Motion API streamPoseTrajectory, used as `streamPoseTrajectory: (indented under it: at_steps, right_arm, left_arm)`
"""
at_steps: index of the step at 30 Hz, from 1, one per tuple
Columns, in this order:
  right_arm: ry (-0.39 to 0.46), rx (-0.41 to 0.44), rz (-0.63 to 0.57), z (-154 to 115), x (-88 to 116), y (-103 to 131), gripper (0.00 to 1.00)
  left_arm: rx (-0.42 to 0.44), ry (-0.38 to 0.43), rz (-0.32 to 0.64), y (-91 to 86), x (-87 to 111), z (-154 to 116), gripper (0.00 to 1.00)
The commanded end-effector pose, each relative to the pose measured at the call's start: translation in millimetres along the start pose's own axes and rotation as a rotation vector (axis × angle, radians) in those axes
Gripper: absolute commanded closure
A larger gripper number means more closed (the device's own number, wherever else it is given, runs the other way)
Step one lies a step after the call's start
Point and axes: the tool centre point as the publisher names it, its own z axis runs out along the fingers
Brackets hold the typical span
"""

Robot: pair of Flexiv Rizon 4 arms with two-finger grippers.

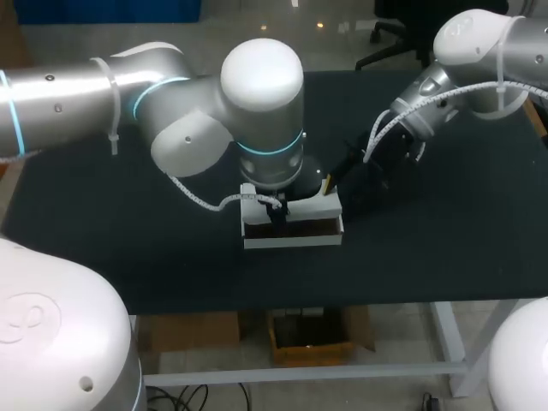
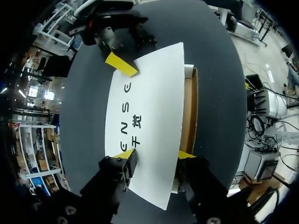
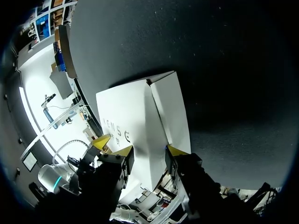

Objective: Assemble the packaging by folding the flat box into shape, placing the metal phone stand inside, and closing the box properly

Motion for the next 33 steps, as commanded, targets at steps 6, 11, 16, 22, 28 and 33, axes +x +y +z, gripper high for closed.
streamPoseTrajectory:
  at_steps: [6,11,16,22,28,33]
  right_arm:
    - [-0.001,-0.006,-0.004,-3,2,-3,0.59]
    - [-0.002,-0.012,-0.009,-5,2,-6,0.59]
    - [-0.002,-0.021,-0.014,-5,2,-13,0.59]
    - [-0.002,-0.041,-0.022,-8,2,-22,0.59]
    - [0.001,-0.079,-0.032,-16,-1,-36,0.60]
    - [-0.014,-0.106,-0.048,-13,1,-48,0.71]
  left_arm:
    - [-0.019,-0.086,0.022,-0.1,10.2,5,0.53]
    - [-0.017,-0.097,0.024,1.8,10.7,9,0.53]
    - [-0.016,-0.115,0.025,3.8,11.8,11,0.53]
    - [-0.020,-0.128,0.030,4.7,14.3,14,0.53]
    - [-0.017,-0.130,0.029,6.1,15.7,15,0.53]
    - [-0.017,-0.130,0.030,6.1,17.1,16,0.53]
